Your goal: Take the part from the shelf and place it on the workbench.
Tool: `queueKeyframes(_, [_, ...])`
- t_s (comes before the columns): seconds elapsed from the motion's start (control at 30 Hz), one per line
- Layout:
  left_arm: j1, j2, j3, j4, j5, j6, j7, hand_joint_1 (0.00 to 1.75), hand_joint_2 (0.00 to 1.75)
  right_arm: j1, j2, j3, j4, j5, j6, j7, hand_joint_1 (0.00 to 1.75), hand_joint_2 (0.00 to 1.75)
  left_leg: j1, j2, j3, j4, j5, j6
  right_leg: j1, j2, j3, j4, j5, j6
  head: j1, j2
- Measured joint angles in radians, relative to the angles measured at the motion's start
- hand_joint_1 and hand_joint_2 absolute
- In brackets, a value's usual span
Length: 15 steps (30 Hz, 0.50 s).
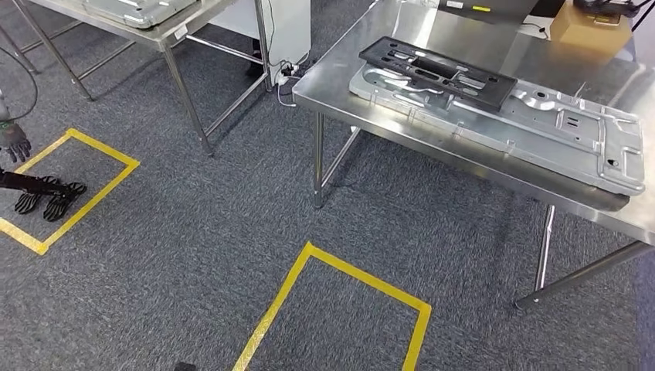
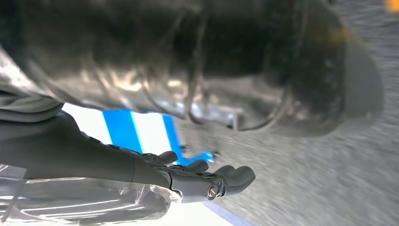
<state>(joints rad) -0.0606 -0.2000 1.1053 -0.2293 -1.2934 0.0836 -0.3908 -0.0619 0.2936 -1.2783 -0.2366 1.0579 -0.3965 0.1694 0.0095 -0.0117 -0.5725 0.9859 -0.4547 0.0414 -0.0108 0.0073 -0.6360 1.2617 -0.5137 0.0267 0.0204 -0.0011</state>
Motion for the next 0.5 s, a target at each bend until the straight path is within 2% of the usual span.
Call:
queueKeyframes(0.03, [-0.001,-0.001,0.0,0.0,-0.001,0.0,0.003,0.0,0.0,-0.002,0.0,-0.002,0.003,0.001,0.006,0.008,0.0,0.0,0.0,-0.007,-0.01,0.003,0.008,-0.004,-0.001,0.019,0.057,-0.066,0.014,-0.005,0.0,0.0])
queueKeyframes(0.07, [-0.002,-0.001,0.0,0.0,-0.002,0.001,0.005,0.0,0.0,-0.004,0.0,-0.005,0.006,0.001,0.012,0.008,0.0,0.0,-0.001,-0.014,-0.017,0.006,0.015,-0.009,-0.001,0.04,0.116,-0.145,0.008,-0.012,0.0,0.0])
queueKeyframes(0.1, [-0.004,-0.002,0.0,0.0,-0.003,0.002,0.007,0.0,0.0,-0.005,0.0,-0.007,0.007,0.001,0.018,0.001,0.0,0.0,-0.002,-0.022,-0.023,0.009,0.023,-0.015,0.0,0.056,0.164,-0.214,-0.009,-0.018,0.0,0.0])
queueKeyframes(0.13, [-0.006,-0.003,0.0,0.0,-0.004,0.003,0.008,0.0,0.0,-0.007,0.001,-0.008,0.008,0.001,0.026,-0.009,0.0,0.0,-0.003,-0.03,-0.029,0.011,0.031,-0.021,0.002,0.064,0.192,-0.262,-0.028,-0.024,0.0,0.0])
queueKeyframes(0.2, [-0.006,-0.002,0.001,0.0,-0.005,0.005,0.009,0.0,0.0,-0.011,0.001,-0.01,0.011,0.002,0.042,-0.035,0.0,0.0,-0.004,-0.043,-0.042,0.014,0.045,-0.034,0.001,0.045,0.2,-0.295,-0.039,-0.032,0.0,0.0])
queueKeyframes(0.23, [-0.005,-0.001,0.001,0.0,-0.006,0.006,0.009,0.0,0.0,-0.013,0.002,-0.01,0.012,0.003,0.052,-0.046,0.0,0.0,-0.003,-0.04,-0.05,0.023,0.038,-0.039,0.0,0.034,0.197,-0.299,-0.036,-0.038,-0.001,0.0])
queueKeyframes(0.27, [-0.003,0.0,0.001,0.0,-0.006,0.007,0.009,0.0,0.0,-0.013,0.002,-0.01,0.014,0.005,0.06,-0.056,0.0,0.0,-0.002,-0.031,-0.062,0.047,0.016,-0.044,-0.002,0.021,0.194,-0.301,-0.03,-0.045,-0.002,0.0])
queueKeyframes(0.3, [-0.002,0.0,0.001,0.0,-0.007,0.008,0.009,0.0,0.0,-0.012,0.002,-0.01,0.015,0.006,0.068,-0.062,0.0,0.0,0.0,-0.019,-0.081,0.093,-0.021,-0.048,-0.003,0.007,0.19,-0.302,-0.025,-0.052,-0.003,0.0])
queueKeyframes(0.37, [0.0,0.0,0.001,0.0,-0.008,0.009,0.008,0.0,0.0,-0.009,0.002,-0.01,0.016,0.01,0.078,-0.07,0.0,0.0,0.002,0.0,-0.13,0.226,-0.101,-0.058,0.002,-0.022,0.178,-0.297,-0.02,-0.059,-0.004,0.0])
queueKeyframes(0.4, [0.001,0.0,0.001,0.0,-0.008,0.009,0.008,0.0,0.0,-0.008,0.002,-0.01,0.016,0.011,0.081,-0.071,0.0,0.0,0.003,0.003,-0.147,0.283,-0.121,-0.062,0.004,-0.036,0.17,-0.293,-0.018,-0.059,-0.005,0.0])
queueKeyframes(0.43, [0.002,0.0,0.001,0.0,-0.008,0.01,0.008,0.0,0.0,-0.007,0.002,-0.01,0.016,0.013,0.084,-0.072,0.0,0.0,0.004,0.006,-0.147,0.307,-0.122,-0.064,0.006,-0.048,0.164,-0.289,-0.017,-0.059,-0.005,0.0])
queueKeyframes(0.47, [0.004,0.0,0.001,0.0,-0.008,0.011,0.008,0.0,0.0,-0.008,0.002,-0.01,0.017,0.015,0.088,-0.072,0.0,0.0,0.004,0.009,-0.125,0.29,-0.106,-0.065,0.007,-0.06,0.159,-0.284,-0.016,-0.058,-0.004,0.0])
queueKeyframes(0.5, [0.005,0.0,0.001,0.0,-0.008,0.014,0.008,0.0,0.0,-0.009,0.002,-0.01,0.017,0.017,0.093,-0.071,0.0,0.0,0.004,0.017,-0.083,0.234,-0.081,-0.063,0.008,-0.071,0.156,-0.279,-0.017,-0.057,-0.005,0.0])
